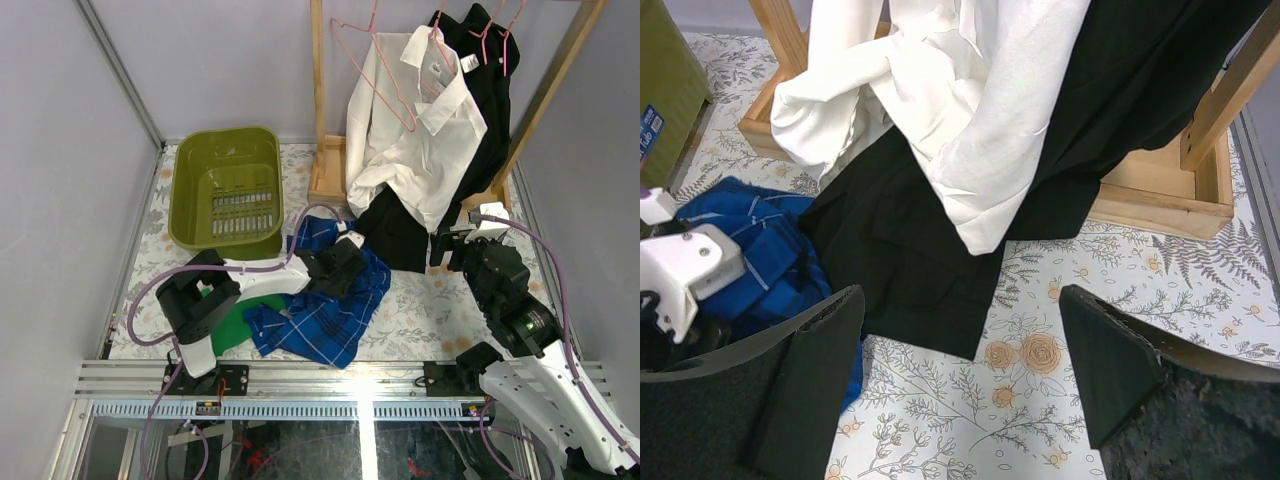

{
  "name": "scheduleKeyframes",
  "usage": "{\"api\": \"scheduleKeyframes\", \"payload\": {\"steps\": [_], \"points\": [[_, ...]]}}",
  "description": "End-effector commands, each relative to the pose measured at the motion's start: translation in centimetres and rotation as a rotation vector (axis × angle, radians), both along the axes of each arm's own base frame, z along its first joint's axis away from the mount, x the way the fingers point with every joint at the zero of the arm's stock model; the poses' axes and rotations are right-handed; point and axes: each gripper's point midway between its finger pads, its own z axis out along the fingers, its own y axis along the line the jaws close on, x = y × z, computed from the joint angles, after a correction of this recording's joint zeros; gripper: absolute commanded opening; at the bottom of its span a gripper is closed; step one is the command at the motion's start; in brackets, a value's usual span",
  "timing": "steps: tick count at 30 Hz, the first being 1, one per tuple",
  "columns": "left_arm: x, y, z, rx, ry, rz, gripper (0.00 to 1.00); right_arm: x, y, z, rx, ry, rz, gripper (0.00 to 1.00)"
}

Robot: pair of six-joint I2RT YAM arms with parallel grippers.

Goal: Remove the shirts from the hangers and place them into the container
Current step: Pick up the shirt from the center of the board, then place the shirt in the bin.

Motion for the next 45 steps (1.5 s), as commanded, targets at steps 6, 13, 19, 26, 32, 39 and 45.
{"api": "scheduleKeyframes", "payload": {"steps": [6, 13, 19, 26, 32, 39, 45], "points": [[-7.9, 2.1, -4.2, 0.038, 0.215, -0.058, 0.0, 0.2, 0.4, 0.6, 0.021, -0.02, 0.008, 0.87], [-1.1, 1.4, 9.2, -0.069, -0.199, 0.02, 0.0, 0.0, 0.1, 0.7, 0.021, -0.024, 0.001, 0.87], [1.5, 4.1, 20.9, -0.112, -0.512, 0.116, 0.0, -0.1, -0.3, 1.0, 0.019, -0.041, -0.016, 0.87], [2.3, 8.7, 30.0, -0.138, -0.736, 0.227, 0.0, 0.1, -1.2, 0.8, 0.013, -0.044, -0.068, 0.88], [2.1, 9.6, 33.7, -0.171, -0.782, 0.235, 0.0, 0.2, -1.2, 0.8, 0.013, -0.045, -0.072, 0.89], [2.6, 10.6, 37.4, -0.177, -0.847, 0.259, 0.0, 0.3, -1.0, 0.7, 0.012, -0.037, -0.067, 0.89], [5.3, 13.8, 41.0, -0.111, -0.922, 0.346, 0.0, 0.3, -0.9, 0.7, 0.015, -0.038, -0.063, 0.89]]}}
